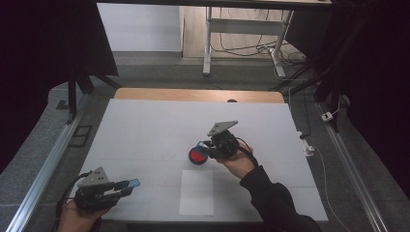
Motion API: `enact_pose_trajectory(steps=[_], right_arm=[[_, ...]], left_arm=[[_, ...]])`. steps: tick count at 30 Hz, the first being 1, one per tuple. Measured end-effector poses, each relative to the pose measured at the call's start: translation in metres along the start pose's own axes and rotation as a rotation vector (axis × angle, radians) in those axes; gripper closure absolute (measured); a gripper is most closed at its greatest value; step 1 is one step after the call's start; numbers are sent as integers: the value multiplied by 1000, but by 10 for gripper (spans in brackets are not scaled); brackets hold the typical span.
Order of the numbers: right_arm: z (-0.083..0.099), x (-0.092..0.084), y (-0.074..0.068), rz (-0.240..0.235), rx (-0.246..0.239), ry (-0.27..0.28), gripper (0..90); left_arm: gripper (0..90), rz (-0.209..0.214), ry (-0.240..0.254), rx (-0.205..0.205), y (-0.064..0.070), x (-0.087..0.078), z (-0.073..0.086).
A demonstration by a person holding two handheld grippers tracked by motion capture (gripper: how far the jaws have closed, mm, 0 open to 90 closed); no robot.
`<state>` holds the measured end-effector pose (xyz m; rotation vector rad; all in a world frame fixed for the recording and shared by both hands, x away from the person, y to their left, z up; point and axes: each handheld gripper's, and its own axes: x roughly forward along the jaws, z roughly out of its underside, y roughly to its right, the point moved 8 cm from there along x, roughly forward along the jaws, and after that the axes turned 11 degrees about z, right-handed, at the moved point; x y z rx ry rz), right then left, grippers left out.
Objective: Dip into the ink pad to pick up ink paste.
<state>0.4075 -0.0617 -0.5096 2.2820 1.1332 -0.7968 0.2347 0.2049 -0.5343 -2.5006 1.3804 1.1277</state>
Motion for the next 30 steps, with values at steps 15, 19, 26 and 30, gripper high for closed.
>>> enact_pose_trajectory(steps=[15,19,26,30], right_arm=[[7,24,3,12,-12,-64,706],[9,29,5,18,-8,-71,706],[9,34,7,25,-10,-82,706],[11,38,7,26,-8,-97,706]], left_arm=[[692,8,9,2,1,-1,0],[692,10,8,6,1,-1,0],[692,11,11,8,1,-1,0],[692,12,11,7,1,-1,0]])
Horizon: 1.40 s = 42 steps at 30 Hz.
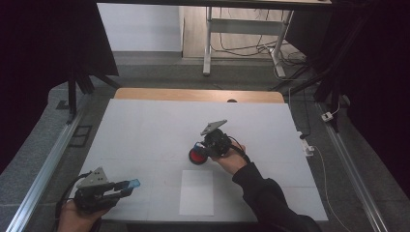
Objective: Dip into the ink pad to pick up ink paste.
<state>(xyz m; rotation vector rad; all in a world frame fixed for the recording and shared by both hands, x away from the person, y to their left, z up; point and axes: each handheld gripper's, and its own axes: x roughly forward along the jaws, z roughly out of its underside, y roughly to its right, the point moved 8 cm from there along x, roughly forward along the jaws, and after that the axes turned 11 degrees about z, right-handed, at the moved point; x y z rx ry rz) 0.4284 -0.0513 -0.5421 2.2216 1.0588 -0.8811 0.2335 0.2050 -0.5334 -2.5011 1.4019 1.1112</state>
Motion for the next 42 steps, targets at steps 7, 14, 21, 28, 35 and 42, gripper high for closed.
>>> enact_pose_trajectory(steps=[7,14,21,28,35,42], right_arm=[[-2,3,-2,6,-3,-24,708],[-5,6,0,-13,14,-43,710],[-6,7,-1,-4,13,-49,710],[-6,8,-1,-10,30,-44,710],[-3,9,5,-59,94,-22,711],[-3,8,2,-36,71,-15,711]], left_arm=[[692,1,-5,2,0,0,0],[692,1,-7,0,0,1,0],[692,1,-9,-1,0,1,0],[692,2,-10,0,0,1,0],[692,4,-12,-1,0,1,0],[692,5,-14,1,0,2,0]])
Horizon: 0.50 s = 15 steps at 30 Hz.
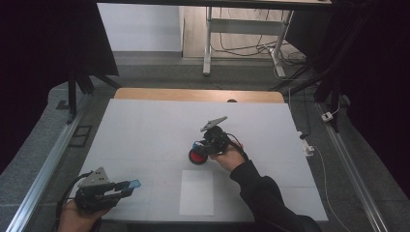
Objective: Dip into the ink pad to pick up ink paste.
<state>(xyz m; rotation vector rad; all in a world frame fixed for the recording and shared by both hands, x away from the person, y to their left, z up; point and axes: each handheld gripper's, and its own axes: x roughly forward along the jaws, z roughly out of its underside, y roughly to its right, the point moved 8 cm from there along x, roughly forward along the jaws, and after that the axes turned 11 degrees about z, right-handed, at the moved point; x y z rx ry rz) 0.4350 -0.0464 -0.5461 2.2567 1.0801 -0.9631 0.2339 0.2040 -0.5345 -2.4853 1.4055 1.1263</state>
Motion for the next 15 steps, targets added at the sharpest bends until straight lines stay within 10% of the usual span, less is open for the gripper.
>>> enact_pose_trajectory(steps=[6,15], right_arm=[[0,-1,-7,68,-80,7,709],[0,-2,-4,59,-35,5,705]], left_arm=[[692,1,0,2,0,0,0],[692,3,5,-1,0,-1,0]])
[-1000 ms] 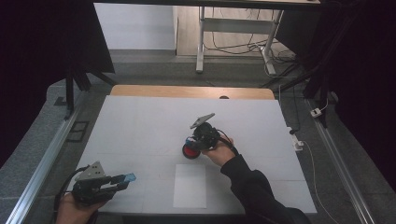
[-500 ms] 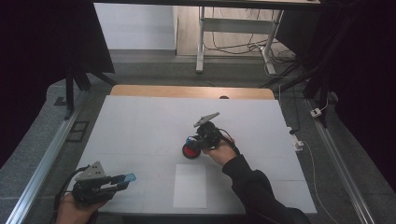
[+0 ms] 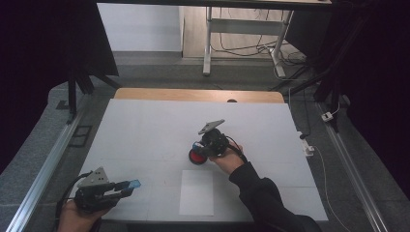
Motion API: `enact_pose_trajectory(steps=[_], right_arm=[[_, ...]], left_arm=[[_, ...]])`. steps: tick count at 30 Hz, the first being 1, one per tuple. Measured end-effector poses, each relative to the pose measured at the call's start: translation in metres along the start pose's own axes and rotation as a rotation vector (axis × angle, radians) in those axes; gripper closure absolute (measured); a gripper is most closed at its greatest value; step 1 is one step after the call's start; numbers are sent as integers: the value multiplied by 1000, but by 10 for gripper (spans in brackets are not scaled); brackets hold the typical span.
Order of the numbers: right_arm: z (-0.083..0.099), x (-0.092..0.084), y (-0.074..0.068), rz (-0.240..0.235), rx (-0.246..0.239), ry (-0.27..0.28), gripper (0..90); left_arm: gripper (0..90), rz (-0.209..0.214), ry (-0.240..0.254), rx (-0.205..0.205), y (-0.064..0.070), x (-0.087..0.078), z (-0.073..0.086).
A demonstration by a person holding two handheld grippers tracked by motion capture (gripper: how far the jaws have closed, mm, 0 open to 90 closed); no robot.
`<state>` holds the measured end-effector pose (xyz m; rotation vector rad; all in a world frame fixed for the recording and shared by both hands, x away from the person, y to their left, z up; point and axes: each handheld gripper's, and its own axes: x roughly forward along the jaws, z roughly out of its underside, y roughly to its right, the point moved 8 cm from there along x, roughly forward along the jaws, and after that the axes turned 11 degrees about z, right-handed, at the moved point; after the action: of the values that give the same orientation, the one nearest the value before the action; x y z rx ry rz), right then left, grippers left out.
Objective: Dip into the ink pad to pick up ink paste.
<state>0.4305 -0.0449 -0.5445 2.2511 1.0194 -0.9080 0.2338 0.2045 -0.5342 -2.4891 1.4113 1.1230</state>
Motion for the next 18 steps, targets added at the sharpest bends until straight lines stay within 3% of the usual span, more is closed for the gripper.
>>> enact_pose_trajectory(steps=[6,12,18], right_arm=[[-5,-7,1,12,-12,35,704],[-14,-21,3,-9,16,79,704],[-12,-21,1,-22,0,71,704]], left_arm=[[692,3,1,-3,0,0,0],[692,4,1,-2,0,0,0],[692,6,2,-4,0,0,0]])
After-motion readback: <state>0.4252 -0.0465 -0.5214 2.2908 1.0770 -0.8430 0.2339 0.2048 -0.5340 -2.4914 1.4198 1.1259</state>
